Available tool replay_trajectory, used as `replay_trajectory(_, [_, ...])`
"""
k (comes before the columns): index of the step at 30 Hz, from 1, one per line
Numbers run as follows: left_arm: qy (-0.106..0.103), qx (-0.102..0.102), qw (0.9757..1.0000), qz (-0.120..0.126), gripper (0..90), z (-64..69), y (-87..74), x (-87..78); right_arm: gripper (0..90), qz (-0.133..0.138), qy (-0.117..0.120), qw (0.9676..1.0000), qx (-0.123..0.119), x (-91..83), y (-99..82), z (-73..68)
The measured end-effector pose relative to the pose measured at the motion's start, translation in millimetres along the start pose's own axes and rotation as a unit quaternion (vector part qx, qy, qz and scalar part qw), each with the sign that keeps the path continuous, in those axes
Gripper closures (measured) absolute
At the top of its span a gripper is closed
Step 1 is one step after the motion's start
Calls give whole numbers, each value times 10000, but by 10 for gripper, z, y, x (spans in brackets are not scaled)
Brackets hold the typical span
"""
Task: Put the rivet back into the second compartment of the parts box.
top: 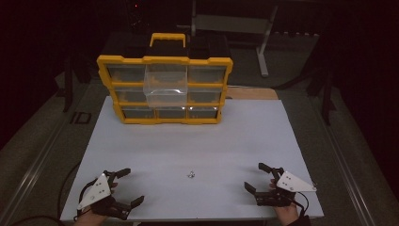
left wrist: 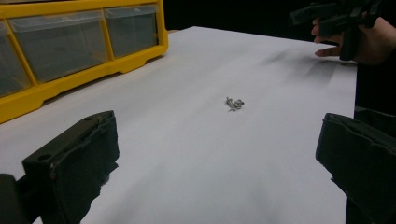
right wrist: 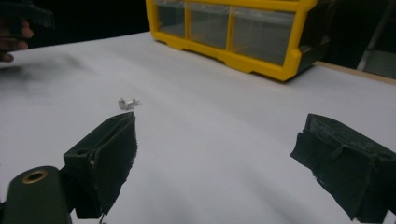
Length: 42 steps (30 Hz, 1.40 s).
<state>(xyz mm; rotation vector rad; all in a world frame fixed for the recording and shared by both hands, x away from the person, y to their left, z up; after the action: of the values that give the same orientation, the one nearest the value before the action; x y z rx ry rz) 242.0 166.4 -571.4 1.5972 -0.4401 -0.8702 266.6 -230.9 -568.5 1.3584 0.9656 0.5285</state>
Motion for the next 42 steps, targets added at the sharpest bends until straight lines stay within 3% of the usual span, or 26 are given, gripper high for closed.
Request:
replay_trajectory(12, [-33, -112, 9999, -31, 0, -19, -13, 34, 111, 72, -100, 9999, -84, -46, 28, -5])
replay_trajectory(27, [62, -259, 9996, 31, 0, -77, 62, 5, 111, 286, -3, 9996, -14, -25, 116, -20])
replay_trajectory(35, [-19, -470, 9987, 170, 0, -163, 424, -30, 111, 332, -80, 9994, -26, -44, 151, -12])
replay_trajectory(36, [-19, -470, 9987, 170, 0, -163, 424, -30, 111, 332, -80, 9994, -26, -44, 151, -12])
replay_trajectory(42, [-188, -475, 9985, 179, 0, -217, 785, -39, 111, 295, -65, 9995, -42, -36, 141, -17])
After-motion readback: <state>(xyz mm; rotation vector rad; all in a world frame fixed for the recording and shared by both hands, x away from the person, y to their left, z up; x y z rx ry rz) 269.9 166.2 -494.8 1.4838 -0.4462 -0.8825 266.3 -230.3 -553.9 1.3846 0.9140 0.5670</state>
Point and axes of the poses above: each handheld gripper's, and its own axes: x roughly forward along the jaws, y roughly out of its top, z roughly to its right, the point moved 9 cm from there along x, roughly forward along the jaws, and after that the axes turned 9 degrees about y, right-handed, at the moved point
